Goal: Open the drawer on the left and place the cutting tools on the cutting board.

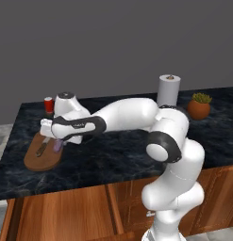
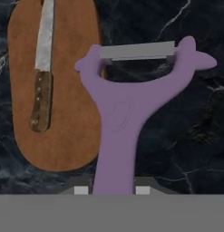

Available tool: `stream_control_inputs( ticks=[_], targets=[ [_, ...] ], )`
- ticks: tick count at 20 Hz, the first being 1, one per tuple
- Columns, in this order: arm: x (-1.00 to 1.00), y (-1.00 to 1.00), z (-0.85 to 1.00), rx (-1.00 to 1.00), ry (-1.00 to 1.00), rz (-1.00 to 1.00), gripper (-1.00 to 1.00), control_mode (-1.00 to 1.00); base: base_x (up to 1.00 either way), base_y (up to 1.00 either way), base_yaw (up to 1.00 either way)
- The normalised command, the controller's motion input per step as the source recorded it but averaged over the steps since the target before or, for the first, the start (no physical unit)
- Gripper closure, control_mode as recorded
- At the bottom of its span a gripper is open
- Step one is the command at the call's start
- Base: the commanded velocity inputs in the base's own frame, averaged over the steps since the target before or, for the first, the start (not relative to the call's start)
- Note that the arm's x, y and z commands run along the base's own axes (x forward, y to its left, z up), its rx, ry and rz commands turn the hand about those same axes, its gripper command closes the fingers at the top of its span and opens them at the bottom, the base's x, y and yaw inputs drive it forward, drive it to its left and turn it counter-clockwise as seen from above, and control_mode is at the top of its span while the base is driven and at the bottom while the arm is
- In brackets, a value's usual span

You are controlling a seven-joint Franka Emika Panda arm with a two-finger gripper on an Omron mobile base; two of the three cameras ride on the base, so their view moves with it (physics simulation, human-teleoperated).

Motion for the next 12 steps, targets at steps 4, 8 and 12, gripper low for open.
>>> stream_control_inputs(
  ticks=[4, 8, 12],
  targets=[
    [0.00, 0.14, -0.24, -0.05, -0.14, 0.00, 1.00, -1.00, 0.00, 0.00, 0.00],
    [0.00, 0.13, -0.12, 0.00, -0.13, 0.00, 1.00, -1.00, 0.00, 0.00, 0.00],
    [0.02, 0.11, -0.09, 0.00, -0.12, 0.00, 1.00, -1.00, 0.00, 0.00, 0.00]
  ],
)
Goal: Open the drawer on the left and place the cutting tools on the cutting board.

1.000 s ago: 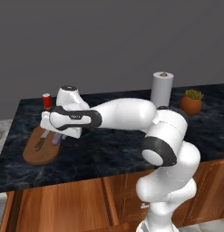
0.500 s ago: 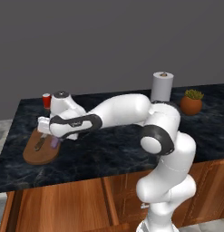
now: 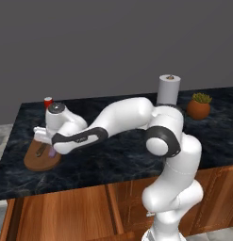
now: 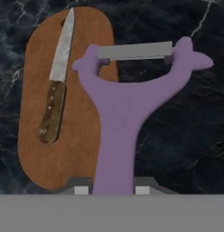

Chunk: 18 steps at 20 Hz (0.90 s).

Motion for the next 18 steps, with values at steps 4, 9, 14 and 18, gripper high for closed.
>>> stream_control_inputs(
  ticks=[4, 9, 14, 18],
  targets=[
    [0.03, 0.09, -0.23, 0.00, -0.11, 0.00, 1.00, -1.00, 0.00, 0.00, 0.00],
    [0.10, 0.00, -0.17, 0.00, -0.07, 0.00, 1.00, -1.00, 0.00, 0.00, 0.00],
    [0.25, 0.00, -0.14, 0.00, -0.05, 0.00, 1.00, -1.00, 0.00, 0.00, 0.00],
    [0.33, 0.05, -0.11, 0.00, -0.04, -0.02, 1.00, -1.00, 0.00, 0.00, 0.00]
  ],
)
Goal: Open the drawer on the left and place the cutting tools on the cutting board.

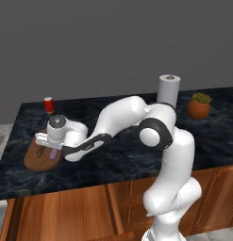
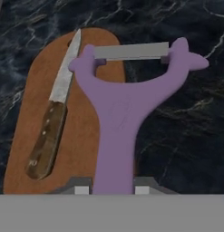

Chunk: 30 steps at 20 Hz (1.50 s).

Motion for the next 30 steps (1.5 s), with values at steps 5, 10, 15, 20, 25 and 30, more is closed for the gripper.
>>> stream_control_inputs(
  ticks=[5, 10, 15, 20, 25, 30],
  targets=[
    [0.33, 0.14, -0.10, 0.00, -0.05, -0.03, -1.00, -1.00, 0.00, 0.00, 0.00],
    [0.31, 0.21, -0.04, 0.00, -0.05, -0.06, -1.00, -1.00, 0.00, 0.00, 0.00],
    [0.30, 0.15, 0.00, 0.00, 0.00, -0.10, -1.00, -1.00, 0.00, 0.00, 0.00],
    [0.26, 0.03, 0.09, 0.00, 0.10, -0.07, -1.00, -1.00, 0.00, 0.00, 0.00],
    [-0.81, -0.69, 0.57, 0.08, 0.13, -0.21, -1.00, -1.00, 0.00, 0.00, 0.00],
    [-1.00, -1.00, 0.73, 0.12, 0.06, -0.23, -1.00, -1.00, 0.00, 0.00, 0.00]
  ],
)
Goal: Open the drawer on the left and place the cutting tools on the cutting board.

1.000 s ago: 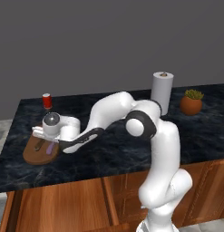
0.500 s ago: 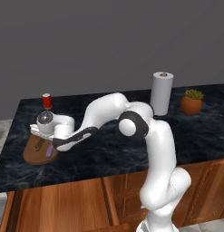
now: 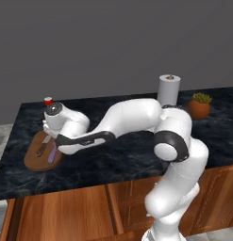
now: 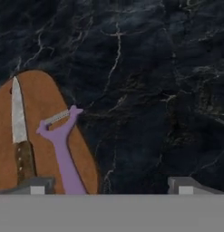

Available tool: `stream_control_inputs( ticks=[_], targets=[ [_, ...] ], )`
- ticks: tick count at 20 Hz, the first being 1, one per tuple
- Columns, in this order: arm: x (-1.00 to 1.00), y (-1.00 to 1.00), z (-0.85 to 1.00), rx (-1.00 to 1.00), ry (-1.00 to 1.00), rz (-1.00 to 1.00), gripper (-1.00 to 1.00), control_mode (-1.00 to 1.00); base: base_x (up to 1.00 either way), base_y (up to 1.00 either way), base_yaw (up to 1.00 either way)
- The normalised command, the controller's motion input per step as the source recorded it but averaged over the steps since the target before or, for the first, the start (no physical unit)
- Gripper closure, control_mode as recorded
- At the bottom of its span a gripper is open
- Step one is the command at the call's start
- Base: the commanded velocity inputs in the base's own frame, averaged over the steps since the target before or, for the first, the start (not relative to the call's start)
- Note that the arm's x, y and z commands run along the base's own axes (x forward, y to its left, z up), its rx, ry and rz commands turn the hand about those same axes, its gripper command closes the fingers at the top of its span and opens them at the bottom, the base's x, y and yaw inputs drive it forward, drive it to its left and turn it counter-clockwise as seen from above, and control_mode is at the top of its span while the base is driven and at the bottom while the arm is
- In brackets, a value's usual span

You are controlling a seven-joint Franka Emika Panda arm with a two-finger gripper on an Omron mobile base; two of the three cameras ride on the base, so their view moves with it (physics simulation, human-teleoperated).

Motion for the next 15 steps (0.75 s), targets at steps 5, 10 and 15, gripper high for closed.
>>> stream_control_inputs(
  ticks=[5, 10, 15],
  targets=[
    [-1.00, -1.00, 0.68, 0.09, 0.00, -0.18, -1.00, -1.00, 0.00, 0.00, 0.00],
    [-1.00, -1.00, 0.86, 0.06, 0.00, -0.17, -1.00, -1.00, 0.00, 0.00, 0.00],
    [-1.00, -1.00, 0.52, 0.27, 0.00, -0.23, -1.00, -1.00, 0.00, 0.00, 0.00]
  ],
)
